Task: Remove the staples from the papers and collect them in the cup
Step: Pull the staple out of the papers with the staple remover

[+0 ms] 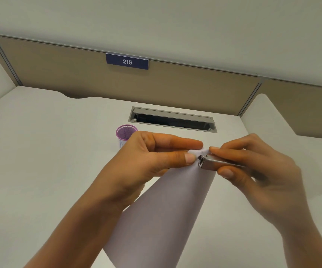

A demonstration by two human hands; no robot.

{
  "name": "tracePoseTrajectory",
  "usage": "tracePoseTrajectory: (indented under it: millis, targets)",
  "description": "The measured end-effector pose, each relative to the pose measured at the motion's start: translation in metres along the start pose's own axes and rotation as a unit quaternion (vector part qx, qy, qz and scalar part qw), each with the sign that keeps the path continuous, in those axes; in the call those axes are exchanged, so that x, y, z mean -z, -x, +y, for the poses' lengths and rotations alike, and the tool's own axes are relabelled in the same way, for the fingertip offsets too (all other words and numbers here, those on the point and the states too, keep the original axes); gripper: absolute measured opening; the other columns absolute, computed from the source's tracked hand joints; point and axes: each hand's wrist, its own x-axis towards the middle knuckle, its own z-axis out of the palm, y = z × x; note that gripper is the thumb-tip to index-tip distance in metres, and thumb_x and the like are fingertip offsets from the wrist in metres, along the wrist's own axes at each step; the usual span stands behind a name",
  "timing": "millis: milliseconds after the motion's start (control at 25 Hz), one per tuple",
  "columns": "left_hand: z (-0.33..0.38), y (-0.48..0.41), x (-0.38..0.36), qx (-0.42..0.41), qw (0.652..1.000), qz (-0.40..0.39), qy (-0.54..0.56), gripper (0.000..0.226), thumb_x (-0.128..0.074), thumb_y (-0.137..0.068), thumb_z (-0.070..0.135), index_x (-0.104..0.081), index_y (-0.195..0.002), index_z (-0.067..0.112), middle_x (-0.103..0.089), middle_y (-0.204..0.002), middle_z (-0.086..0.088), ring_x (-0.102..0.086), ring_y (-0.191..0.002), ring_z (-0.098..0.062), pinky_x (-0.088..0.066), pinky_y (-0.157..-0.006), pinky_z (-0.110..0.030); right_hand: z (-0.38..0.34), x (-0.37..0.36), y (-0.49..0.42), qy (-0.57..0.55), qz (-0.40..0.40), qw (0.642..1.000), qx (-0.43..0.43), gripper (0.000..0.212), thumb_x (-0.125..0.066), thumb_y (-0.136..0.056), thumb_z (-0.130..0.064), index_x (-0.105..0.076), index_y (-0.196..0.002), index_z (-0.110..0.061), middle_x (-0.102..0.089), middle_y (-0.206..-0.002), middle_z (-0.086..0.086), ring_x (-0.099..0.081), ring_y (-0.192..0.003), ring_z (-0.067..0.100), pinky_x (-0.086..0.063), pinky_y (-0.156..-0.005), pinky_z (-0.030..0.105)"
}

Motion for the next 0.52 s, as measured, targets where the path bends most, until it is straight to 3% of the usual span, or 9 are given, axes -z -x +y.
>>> tracePoseTrajectory:
  millis: [240,520]
  targets:
    - [0.003,0.003,0.001,-0.052,0.996,0.069,0.01,0.03,-0.075,-0.064,0.029,-0.078,-0.094,0.028,-0.078,-0.09,0.009,-0.073,-0.085,-0.009,-0.055,-0.065,-0.014,-0.004,-0.007,0.004,-0.05,0.057,0.994,-0.085,0.026,-0.061,-0.086,-0.031,-0.071,-0.106,-0.018,-0.069,-0.097,-0.001,-0.066,-0.093,0.017,-0.051,-0.071,0.012]
    - [0.003,0.001,-0.005,-0.07,0.992,0.109,-0.005,0.029,-0.074,-0.063,0.03,-0.078,-0.092,0.029,-0.077,-0.085,0.013,-0.072,-0.081,-0.003,-0.052,-0.061,-0.009,-0.013,-0.012,0.001,-0.027,0.069,0.993,-0.092,0.027,-0.063,-0.085,-0.026,-0.071,-0.108,-0.015,-0.07,-0.099,-0.001,-0.065,-0.095,0.015,-0.051,-0.071,0.011]
